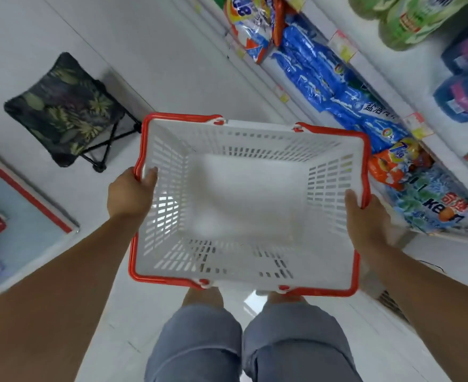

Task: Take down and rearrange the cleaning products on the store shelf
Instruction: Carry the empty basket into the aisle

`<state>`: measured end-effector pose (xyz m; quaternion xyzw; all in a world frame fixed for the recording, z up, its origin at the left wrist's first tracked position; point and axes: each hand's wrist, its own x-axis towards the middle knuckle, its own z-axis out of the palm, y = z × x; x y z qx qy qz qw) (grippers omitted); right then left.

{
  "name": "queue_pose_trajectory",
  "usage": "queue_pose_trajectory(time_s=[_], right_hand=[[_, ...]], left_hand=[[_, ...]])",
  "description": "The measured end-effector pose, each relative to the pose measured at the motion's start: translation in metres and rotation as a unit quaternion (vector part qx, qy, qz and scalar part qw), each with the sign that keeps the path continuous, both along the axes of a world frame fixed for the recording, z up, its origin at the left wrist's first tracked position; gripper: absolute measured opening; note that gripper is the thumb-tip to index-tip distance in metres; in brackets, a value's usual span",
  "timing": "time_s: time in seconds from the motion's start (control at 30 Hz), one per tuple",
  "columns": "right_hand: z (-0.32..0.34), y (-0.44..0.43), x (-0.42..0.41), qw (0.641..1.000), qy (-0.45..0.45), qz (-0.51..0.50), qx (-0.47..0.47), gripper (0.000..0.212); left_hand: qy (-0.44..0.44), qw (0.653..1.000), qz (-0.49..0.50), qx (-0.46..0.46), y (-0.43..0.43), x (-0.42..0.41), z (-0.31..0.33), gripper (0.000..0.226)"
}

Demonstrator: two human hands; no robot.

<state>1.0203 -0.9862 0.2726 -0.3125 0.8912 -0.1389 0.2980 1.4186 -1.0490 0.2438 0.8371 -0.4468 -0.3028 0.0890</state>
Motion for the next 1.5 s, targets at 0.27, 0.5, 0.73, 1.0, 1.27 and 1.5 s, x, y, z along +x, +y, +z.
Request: queue_pose_trajectory(time_s=[0.27, 0.5, 0.73, 1.0, 1.27, 1.5], right_hand=[[-0.024, -0.094, 0.035, 0.992, 0.000, -0.121, 0.028, 0.043], [-0.084, -0.168, 0.069, 0.980, -0.014, -0.192, 0.041, 0.033], [-0.171, -0.214, 0.108, 0.964, 0.014, -0.262, 0.050, 0.048], [-0.270, -0.252, 0.135, 0.957, 0.007, -0.288, 0.024, 0.038], [-0.322, -0.270, 0.132, 0.968, 0.000, -0.246, -0.043, 0.039], [-0.343, -0.277, 0.128, 0.968, -0.009, -0.245, -0.059, 0.038]], left_hand=[[-0.037, 0.992, -0.121, 0.004, -0.188, 0.019, -0.015, 0.048], [-0.048, 0.982, -0.184, 0.007, -0.313, 0.028, -0.080, 0.046], [-0.059, 0.961, -0.269, 0.014, -0.412, 0.027, -0.174, 0.044], [-0.060, 0.947, -0.314, -0.041, -0.483, 0.028, -0.263, 0.045], [-0.053, 0.942, -0.325, -0.068, -0.520, 0.026, -0.292, 0.040], [-0.071, 0.931, -0.352, -0.063, -0.537, 0.021, -0.300, 0.040]])
